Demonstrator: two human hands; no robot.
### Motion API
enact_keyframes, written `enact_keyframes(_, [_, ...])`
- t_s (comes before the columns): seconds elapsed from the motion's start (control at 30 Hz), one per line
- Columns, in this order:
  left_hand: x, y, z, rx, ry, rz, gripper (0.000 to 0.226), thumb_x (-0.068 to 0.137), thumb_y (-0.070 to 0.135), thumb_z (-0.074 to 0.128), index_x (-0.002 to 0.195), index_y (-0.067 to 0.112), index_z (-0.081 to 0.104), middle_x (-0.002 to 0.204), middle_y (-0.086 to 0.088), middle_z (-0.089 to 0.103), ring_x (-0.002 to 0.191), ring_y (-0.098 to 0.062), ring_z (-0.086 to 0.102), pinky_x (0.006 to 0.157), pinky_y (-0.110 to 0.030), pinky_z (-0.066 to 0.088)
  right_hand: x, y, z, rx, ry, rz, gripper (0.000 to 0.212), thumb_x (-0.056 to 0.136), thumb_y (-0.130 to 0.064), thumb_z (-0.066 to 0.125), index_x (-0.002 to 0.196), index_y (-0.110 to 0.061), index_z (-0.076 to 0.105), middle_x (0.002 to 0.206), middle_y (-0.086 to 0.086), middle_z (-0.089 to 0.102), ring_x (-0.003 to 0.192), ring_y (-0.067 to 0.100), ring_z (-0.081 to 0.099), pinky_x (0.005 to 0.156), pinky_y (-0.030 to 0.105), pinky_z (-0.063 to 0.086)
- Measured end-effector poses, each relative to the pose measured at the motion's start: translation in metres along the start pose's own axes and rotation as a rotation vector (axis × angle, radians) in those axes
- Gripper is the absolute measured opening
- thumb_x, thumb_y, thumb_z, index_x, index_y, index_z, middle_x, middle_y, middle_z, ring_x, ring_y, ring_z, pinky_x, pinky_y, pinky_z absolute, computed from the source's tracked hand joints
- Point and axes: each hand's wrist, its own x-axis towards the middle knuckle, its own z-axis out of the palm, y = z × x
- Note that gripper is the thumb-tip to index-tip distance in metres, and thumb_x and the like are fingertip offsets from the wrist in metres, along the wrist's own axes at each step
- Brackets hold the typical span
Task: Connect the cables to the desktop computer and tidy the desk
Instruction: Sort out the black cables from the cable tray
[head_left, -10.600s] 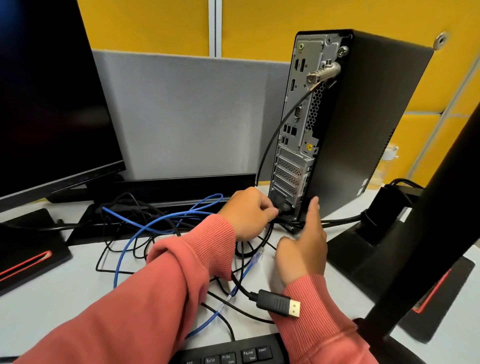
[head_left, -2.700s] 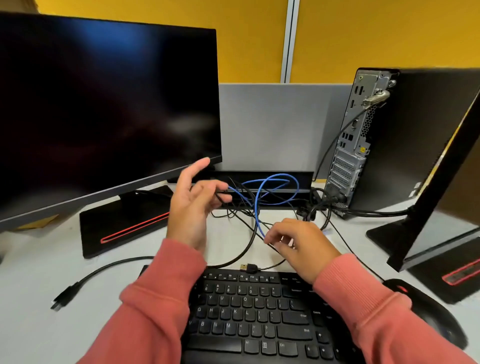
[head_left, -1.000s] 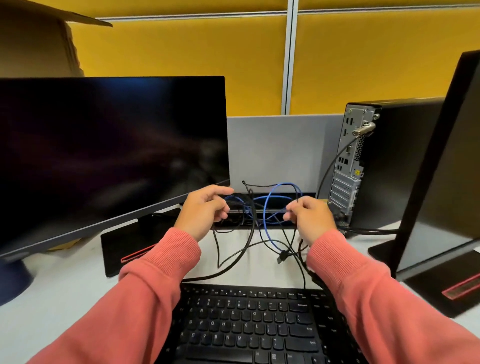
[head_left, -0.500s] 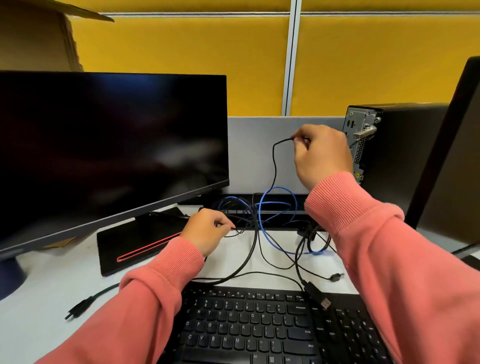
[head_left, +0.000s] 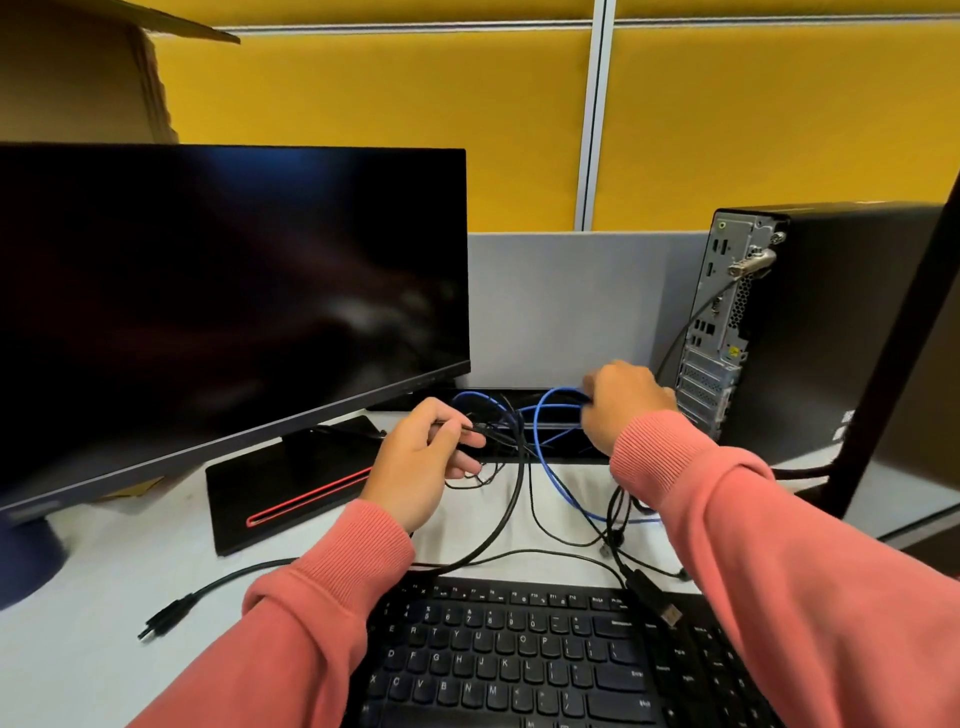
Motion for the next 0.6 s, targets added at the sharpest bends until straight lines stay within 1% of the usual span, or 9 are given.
enact_keyframes(0.07, [-0.001, -0.001, 0.002, 0.012, -0.035, 0.019, 0.021, 0.107, 0.009, 0.042, 0.098, 0.01, 0.061, 0.093, -0.006, 0.078, 0.074, -0.021, 0.074, 0.074, -0.035, 0.057, 0.006, -0.012, 0.001, 0.217, 0.064, -0.086, 0.017, 0.096, -0.03, 0.055, 0.096, -0.018, 0.068, 0.103, 0.007, 0.066, 0.103, 0.032, 0.061, 0.087, 0.038, 0.048])
enact_keyframes(0.13, [-0.002, -0.004, 0.004, 0.024, -0.076, 0.045, 0.02, 0.107, 0.009, 0.043, 0.098, 0.012, 0.061, 0.094, -0.007, 0.078, 0.074, -0.019, 0.073, 0.074, -0.032, 0.056, 0.011, -0.029, 0.0, 0.44, 0.0, -0.128, 0.027, 0.096, -0.039, 0.059, 0.08, -0.018, 0.063, 0.084, 0.006, 0.064, 0.086, 0.03, 0.062, 0.076, 0.03, 0.043])
enact_keyframes(0.17, [-0.002, -0.004, 0.005, 0.03, -0.094, 0.058, 0.02, 0.107, 0.009, 0.044, 0.098, 0.013, 0.061, 0.094, -0.007, 0.078, 0.074, -0.018, 0.073, 0.073, -0.03, 0.056, 0.014, -0.037, 0.001, 0.476, -0.047, -0.146, 0.033, 0.094, -0.045, 0.062, 0.076, -0.017, 0.062, 0.078, 0.005, 0.062, 0.08, 0.028, 0.061, 0.073, 0.029, 0.042])
enact_keyframes(0.23, [-0.003, -0.005, 0.006, 0.042, -0.117, 0.07, 0.019, 0.107, 0.008, 0.045, 0.098, 0.013, 0.062, 0.094, -0.007, 0.078, 0.074, -0.016, 0.072, 0.072, -0.026, 0.054, 0.017, -0.051, 0.004, 0.315, -0.162, -0.209, 0.04, 0.087, -0.052, 0.067, 0.073, -0.016, 0.061, 0.072, 0.002, 0.06, 0.077, 0.026, 0.062, 0.07, 0.03, 0.044])
enact_keyframes(0.3, [-0.004, -0.006, 0.006, 0.066, -0.119, 0.067, 0.019, 0.106, 0.007, 0.047, 0.098, 0.011, 0.063, 0.093, -0.006, 0.078, 0.074, -0.015, 0.072, 0.07, -0.023, 0.054, 0.02, -0.06, 0.01, 0.13, -0.242, -0.275, 0.029, 0.087, -0.041, 0.07, 0.073, -0.018, 0.06, 0.072, 0.001, 0.059, 0.085, 0.028, 0.065, 0.07, 0.029, 0.045])
enact_keyframes(0.33, [-0.004, -0.006, 0.005, 0.077, -0.119, 0.067, 0.019, 0.105, 0.006, 0.047, 0.099, 0.011, 0.064, 0.092, -0.005, 0.078, 0.073, -0.015, 0.072, 0.07, -0.023, 0.053, 0.022, -0.062, 0.013, 0.148, -0.25, -0.28, 0.019, 0.089, -0.032, 0.07, 0.076, -0.02, 0.062, 0.076, 0.002, 0.061, 0.09, 0.029, 0.067, 0.072, 0.028, 0.044])
enact_keyframes(0.4, [-0.002, -0.007, 0.005, 0.085, -0.11, 0.059, 0.018, 0.104, 0.004, 0.048, 0.099, 0.008, 0.066, 0.093, -0.007, 0.077, 0.071, -0.015, 0.071, 0.068, -0.02, 0.054, 0.024, -0.062, 0.014, 0.366, -0.249, -0.224, 0.01, 0.09, -0.019, 0.069, 0.08, -0.018, 0.067, 0.079, 0.004, 0.065, 0.087, 0.026, 0.065, 0.072, 0.026, 0.044])
enact_keyframes(0.5, [0.003, -0.01, 0.004, 0.11, -0.09, 0.021, 0.019, 0.103, 0.003, 0.05, 0.098, 0.007, 0.067, 0.094, -0.01, 0.076, 0.07, -0.016, 0.07, 0.063, -0.014, 0.051, 0.024, -0.06, 0.006, 0.751, -0.271, -0.133, 0.01, 0.09, -0.011, 0.066, 0.086, -0.005, 0.073, 0.068, 0.003, 0.064, 0.076, 0.023, 0.059, 0.074, 0.032, 0.048])
enact_keyframes(0.6, [0.008, -0.013, 0.006, 0.157, -0.1, 0.017, 0.02, 0.102, 0.003, 0.052, 0.095, 0.011, 0.07, 0.09, -0.006, 0.076, 0.067, -0.012, 0.07, 0.061, -0.014, 0.049, 0.017, -0.057, -0.007, 0.832, -0.276, -0.131, 0.019, 0.096, -0.017, 0.059, 0.086, -0.009, 0.072, 0.045, -0.004, 0.058, 0.073, 0.021, 0.065, 0.07, 0.029, 0.04])
